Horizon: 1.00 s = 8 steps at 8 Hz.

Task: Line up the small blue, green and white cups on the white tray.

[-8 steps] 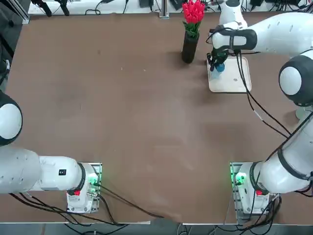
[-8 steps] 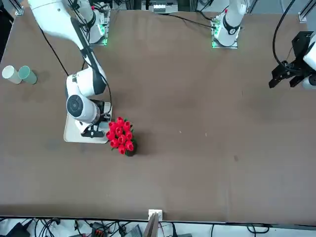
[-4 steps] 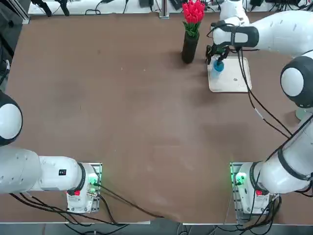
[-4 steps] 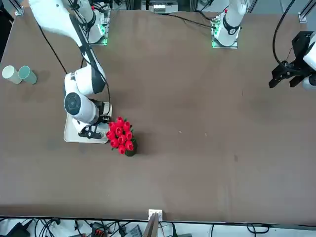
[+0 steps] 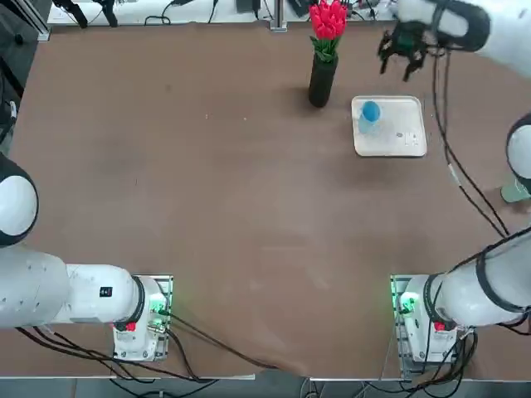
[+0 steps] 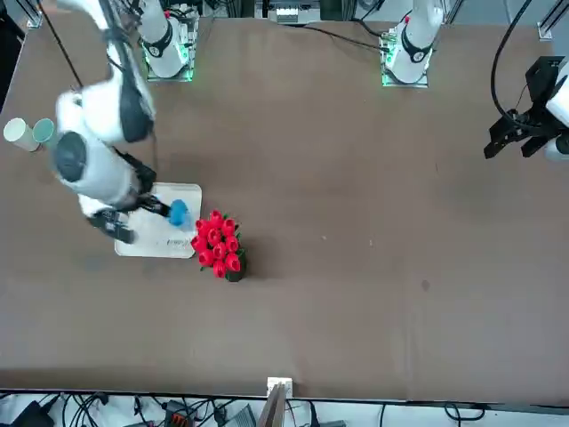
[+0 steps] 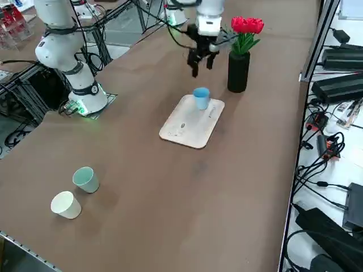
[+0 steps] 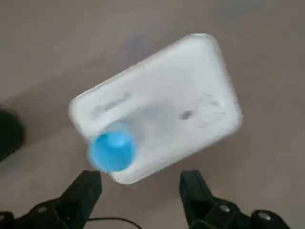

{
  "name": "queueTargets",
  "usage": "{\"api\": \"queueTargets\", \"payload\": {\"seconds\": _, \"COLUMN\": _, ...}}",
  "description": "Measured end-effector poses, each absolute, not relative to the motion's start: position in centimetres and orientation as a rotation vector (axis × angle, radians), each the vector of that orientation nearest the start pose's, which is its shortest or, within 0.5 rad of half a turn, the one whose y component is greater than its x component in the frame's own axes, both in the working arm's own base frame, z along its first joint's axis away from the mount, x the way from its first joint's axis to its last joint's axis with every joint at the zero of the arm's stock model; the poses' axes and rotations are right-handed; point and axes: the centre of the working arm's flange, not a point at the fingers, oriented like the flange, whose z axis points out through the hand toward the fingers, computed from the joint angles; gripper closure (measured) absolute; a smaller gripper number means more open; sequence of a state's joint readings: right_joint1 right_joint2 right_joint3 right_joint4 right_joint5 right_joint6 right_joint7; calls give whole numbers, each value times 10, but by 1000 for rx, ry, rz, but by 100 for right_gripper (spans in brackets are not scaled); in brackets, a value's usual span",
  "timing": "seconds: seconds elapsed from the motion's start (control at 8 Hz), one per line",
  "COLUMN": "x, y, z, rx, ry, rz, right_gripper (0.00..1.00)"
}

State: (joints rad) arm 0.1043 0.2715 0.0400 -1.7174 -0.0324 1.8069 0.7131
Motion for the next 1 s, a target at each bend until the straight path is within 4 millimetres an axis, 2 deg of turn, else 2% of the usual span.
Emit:
{"api": "queueTargets", "payload": {"seconds": 0.12, "x": 613, "y": 38, "z": 419, "rx": -3048, "ry": 1100, "rz": 274, "right_gripper": 0}}
{"api": "queueTargets", "payload": {"seconds": 0.25, "x": 614, "y": -10, "z": 415, "rx": -2981, "ry": 1306, "rz": 281, "right_gripper": 0}}
{"api": "queueTargets", "payload": {"seconds": 0.5, "x": 606, "y": -119, "z": 398, "rx": -2842, "ry": 1651, "rz": 311, "right_gripper": 0}}
{"api": "queueTargets", "payload": {"seconds": 0.75, "x": 579, "y": -227, "z": 380, "rx": -2705, "ry": 1911, "rz": 335, "right_gripper": 0}}
{"api": "queueTargets", "payload": {"seconds": 1.0, "x": 533, "y": -320, "z": 364, "rx": -2578, "ry": 2059, "rz": 395, "right_gripper": 0}}
